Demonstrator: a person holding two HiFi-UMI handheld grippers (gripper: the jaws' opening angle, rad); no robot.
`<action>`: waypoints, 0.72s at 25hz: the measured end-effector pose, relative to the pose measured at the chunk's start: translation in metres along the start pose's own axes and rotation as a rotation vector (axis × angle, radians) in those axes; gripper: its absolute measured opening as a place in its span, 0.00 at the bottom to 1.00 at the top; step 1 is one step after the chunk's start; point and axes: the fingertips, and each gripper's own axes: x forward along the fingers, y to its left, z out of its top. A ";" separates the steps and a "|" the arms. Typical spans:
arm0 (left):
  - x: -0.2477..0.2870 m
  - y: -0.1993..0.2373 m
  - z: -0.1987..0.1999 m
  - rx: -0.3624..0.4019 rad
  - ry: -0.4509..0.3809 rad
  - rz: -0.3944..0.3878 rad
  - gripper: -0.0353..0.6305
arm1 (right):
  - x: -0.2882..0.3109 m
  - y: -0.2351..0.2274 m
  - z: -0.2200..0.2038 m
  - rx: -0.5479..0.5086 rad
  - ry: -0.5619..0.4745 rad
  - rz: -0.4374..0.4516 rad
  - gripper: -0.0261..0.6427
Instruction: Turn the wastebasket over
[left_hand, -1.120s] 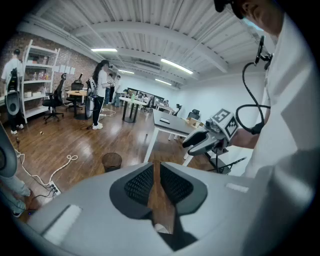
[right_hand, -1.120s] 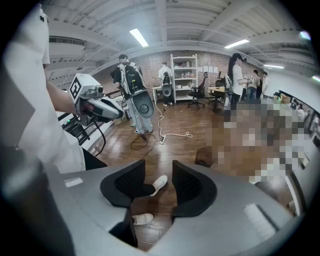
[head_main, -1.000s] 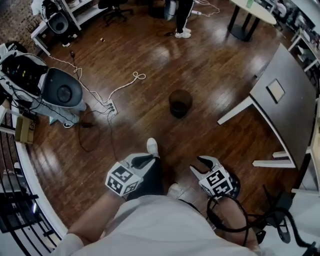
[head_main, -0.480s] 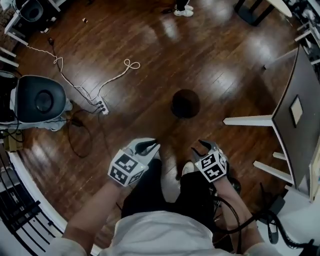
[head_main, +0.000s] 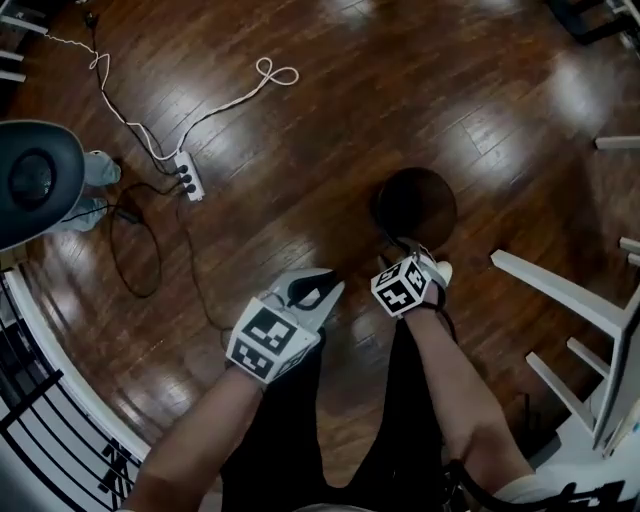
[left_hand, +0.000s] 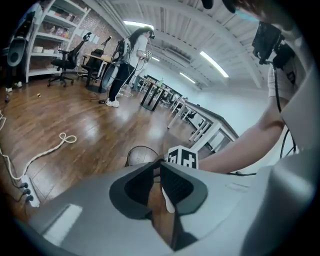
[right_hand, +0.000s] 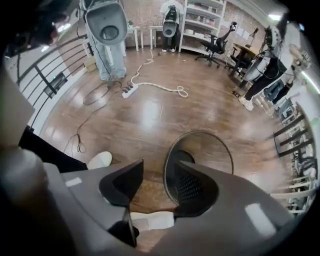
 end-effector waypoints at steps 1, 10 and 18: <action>0.012 0.005 -0.005 -0.004 0.000 -0.002 0.11 | 0.021 -0.003 -0.004 0.003 0.015 0.005 0.33; 0.078 0.047 -0.048 -0.056 0.000 -0.009 0.11 | 0.118 -0.021 -0.020 -0.080 0.078 -0.020 0.15; 0.094 0.052 -0.054 -0.070 0.029 -0.027 0.11 | 0.115 -0.020 -0.023 -0.090 0.055 0.000 0.07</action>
